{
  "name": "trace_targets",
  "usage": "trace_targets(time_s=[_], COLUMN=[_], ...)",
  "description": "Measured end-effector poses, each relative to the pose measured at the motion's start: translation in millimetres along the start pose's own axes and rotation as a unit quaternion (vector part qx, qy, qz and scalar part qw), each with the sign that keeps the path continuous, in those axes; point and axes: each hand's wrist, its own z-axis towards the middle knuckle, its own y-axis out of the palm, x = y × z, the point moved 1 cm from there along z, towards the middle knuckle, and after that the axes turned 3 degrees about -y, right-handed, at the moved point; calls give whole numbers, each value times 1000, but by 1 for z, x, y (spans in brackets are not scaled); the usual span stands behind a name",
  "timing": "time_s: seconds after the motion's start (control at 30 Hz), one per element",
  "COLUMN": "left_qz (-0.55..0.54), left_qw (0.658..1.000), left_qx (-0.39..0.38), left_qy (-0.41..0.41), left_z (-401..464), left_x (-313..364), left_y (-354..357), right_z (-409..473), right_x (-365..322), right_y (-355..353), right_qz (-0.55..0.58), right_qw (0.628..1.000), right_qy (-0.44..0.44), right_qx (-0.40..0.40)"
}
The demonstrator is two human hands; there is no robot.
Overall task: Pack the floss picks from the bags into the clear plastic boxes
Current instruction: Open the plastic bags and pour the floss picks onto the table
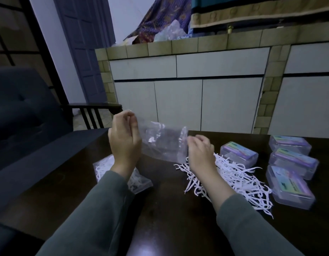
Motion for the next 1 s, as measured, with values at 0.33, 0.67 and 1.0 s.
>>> trace_targets(time_s=[0.33,0.67,1.0], left_qz=[-133,-68,148], left_qw=[914,911,901], left_qx=[-94,-162,-231], left_qy=[-373,-373,-335], left_z=[-5,-19,-23], left_x=[-10,-37,-56], left_y=[12,33,12], right_z=[5,11,11], right_x=[17,24,19], right_y=[3,5,18], right_qz=[212,221,124], right_qw=[969,959,987], right_qy=[3,31,20], right_qx=[126,175,99])
